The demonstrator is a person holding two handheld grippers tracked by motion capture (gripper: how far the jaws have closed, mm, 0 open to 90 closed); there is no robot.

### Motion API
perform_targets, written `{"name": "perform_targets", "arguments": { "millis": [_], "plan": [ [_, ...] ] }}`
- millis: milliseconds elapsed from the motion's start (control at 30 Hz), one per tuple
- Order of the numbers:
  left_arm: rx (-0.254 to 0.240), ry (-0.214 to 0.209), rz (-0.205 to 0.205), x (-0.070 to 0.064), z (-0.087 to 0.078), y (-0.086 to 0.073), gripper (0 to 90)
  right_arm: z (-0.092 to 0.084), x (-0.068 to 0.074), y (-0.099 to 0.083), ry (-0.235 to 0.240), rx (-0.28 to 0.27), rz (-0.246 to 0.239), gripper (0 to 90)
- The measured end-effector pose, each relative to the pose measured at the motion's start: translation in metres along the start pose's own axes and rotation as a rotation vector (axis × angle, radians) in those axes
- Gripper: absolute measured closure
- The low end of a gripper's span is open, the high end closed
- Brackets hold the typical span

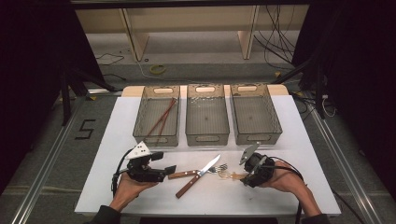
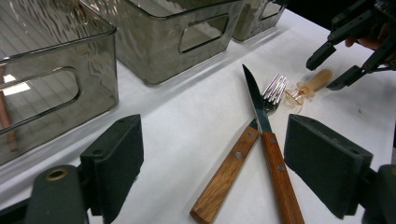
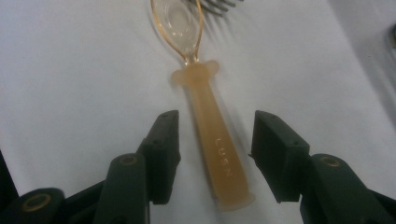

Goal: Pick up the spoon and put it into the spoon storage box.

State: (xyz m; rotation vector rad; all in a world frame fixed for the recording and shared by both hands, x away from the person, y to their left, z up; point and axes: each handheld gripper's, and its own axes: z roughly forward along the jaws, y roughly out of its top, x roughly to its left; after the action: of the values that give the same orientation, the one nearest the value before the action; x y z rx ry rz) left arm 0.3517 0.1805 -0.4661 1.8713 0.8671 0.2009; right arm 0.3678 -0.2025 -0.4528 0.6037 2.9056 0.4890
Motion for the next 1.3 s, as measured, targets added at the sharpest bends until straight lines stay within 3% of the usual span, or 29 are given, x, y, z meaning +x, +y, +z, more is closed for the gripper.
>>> {"name": "perform_targets", "arguments": {
  "millis": [233,400,567,800,967,1300],
  "plan": [
    [0.012,0.009,0.015,0.000,0.001,-0.002,19.6,0.007,0.000,0.003,-0.005,0.043,-0.016,60.2],
    [0.015,0.008,0.014,0.000,0.002,-0.003,19.7,0.008,0.000,0.003,0.011,0.038,-0.038,68.9],
    [0.022,0.012,0.028,0.000,0.002,-0.004,19.8,0.007,0.006,0.004,-0.008,0.043,-0.083,74.7],
    [0.020,0.011,0.027,0.000,0.002,-0.004,19.9,0.005,0.008,0.002,-0.013,0.025,-0.129,76.2],
    [0.018,0.013,0.027,0.000,0.002,-0.004,20.0,-0.005,0.008,0.000,0.001,-0.034,-0.101,76.5],
    [0.015,0.022,0.028,0.000,0.002,-0.004,20.2,-0.025,-0.001,0.001,0.004,-0.208,0.032,76.8]
  ]
}}
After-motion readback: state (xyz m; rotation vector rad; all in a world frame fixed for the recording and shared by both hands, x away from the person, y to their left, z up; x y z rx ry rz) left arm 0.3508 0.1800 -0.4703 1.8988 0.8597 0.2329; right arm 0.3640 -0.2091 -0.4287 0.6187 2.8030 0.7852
